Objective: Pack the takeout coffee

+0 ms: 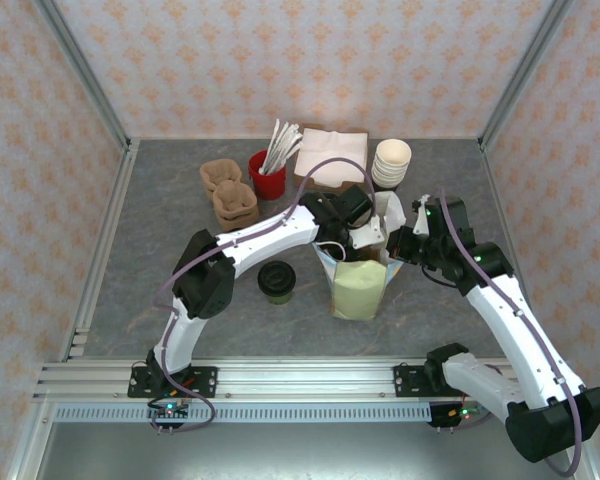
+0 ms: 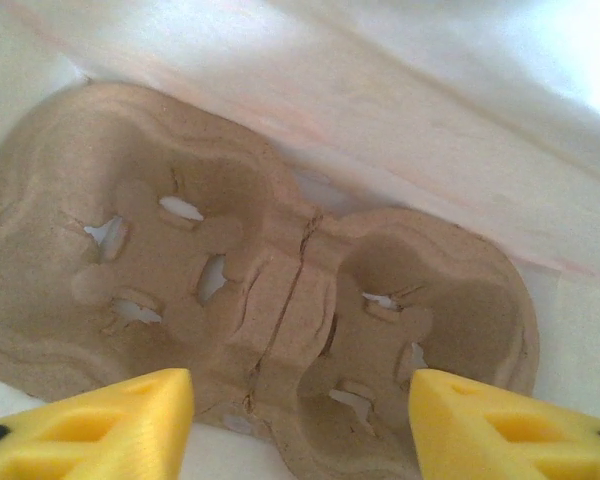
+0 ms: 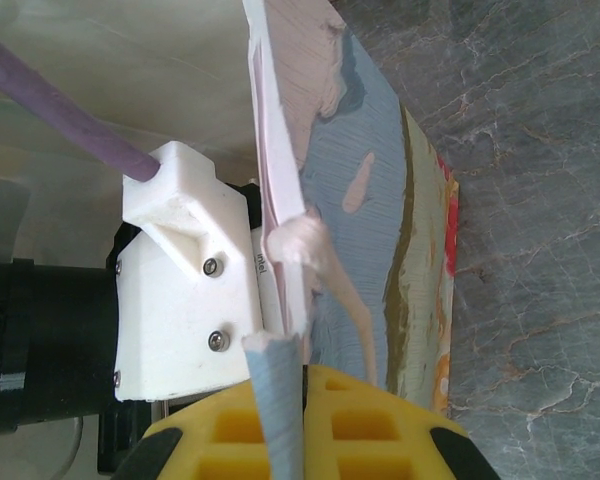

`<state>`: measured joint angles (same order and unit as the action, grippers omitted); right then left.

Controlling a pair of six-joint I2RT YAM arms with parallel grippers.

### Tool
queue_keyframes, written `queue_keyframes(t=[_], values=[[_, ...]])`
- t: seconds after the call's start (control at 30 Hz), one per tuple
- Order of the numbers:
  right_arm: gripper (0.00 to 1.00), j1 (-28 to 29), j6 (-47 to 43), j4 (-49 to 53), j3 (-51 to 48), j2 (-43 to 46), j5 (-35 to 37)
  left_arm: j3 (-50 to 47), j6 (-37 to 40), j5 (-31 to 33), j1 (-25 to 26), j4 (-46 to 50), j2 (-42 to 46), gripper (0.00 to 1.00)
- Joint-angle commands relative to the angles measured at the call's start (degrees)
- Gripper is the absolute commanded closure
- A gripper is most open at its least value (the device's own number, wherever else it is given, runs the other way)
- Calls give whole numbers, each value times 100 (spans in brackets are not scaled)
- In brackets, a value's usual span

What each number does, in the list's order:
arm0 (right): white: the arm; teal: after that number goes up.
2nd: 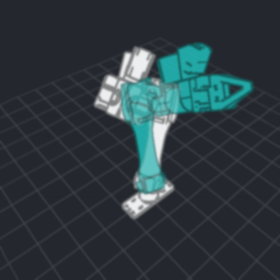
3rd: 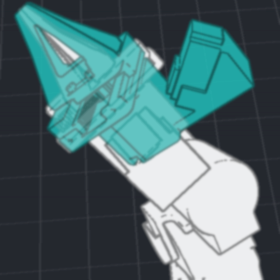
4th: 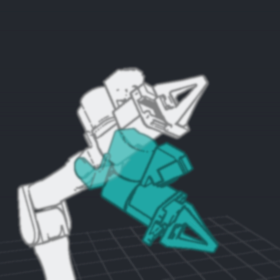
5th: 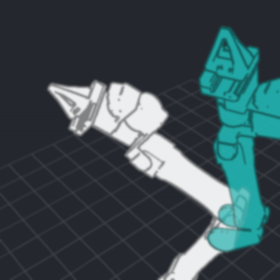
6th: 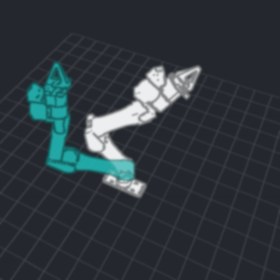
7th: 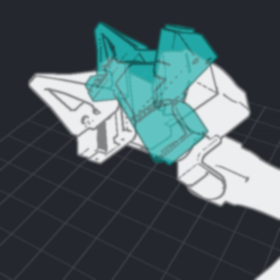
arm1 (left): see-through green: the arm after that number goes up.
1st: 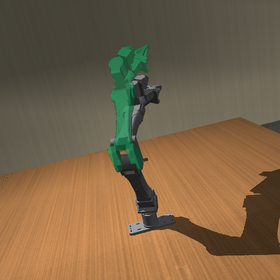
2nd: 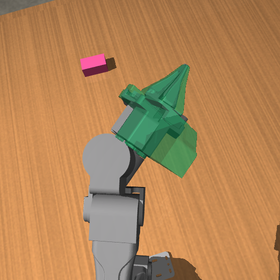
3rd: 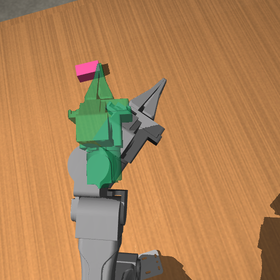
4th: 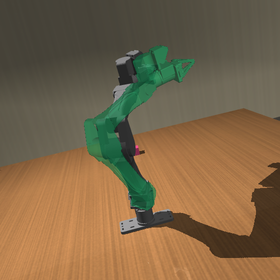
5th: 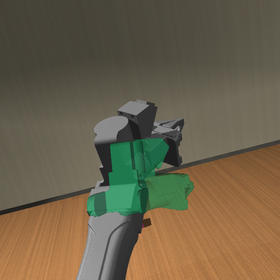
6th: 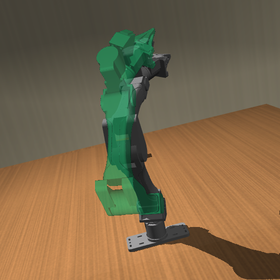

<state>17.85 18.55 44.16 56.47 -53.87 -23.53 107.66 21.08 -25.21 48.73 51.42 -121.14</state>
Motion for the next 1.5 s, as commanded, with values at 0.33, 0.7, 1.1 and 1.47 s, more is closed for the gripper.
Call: queue_keyframes(t=[0.33, 0.7, 1.1, 1.47], values=[[100, 72, -80, 380, 299, 53, -25, 547, -190, -301, 80, 247, 754, 14], [100, 73, -49, 511, 531, 25, 0, 836, -300, -74, 59, 624, 1393, 13], [100, 77, 3, 316, 629, 16, -151, 745, -1535, -650, 5, -210, 1862, 14], [100, 87, 75, -163, 438, 92, -237, 892, -2461, 154, -24, -601, 2703, 16]])
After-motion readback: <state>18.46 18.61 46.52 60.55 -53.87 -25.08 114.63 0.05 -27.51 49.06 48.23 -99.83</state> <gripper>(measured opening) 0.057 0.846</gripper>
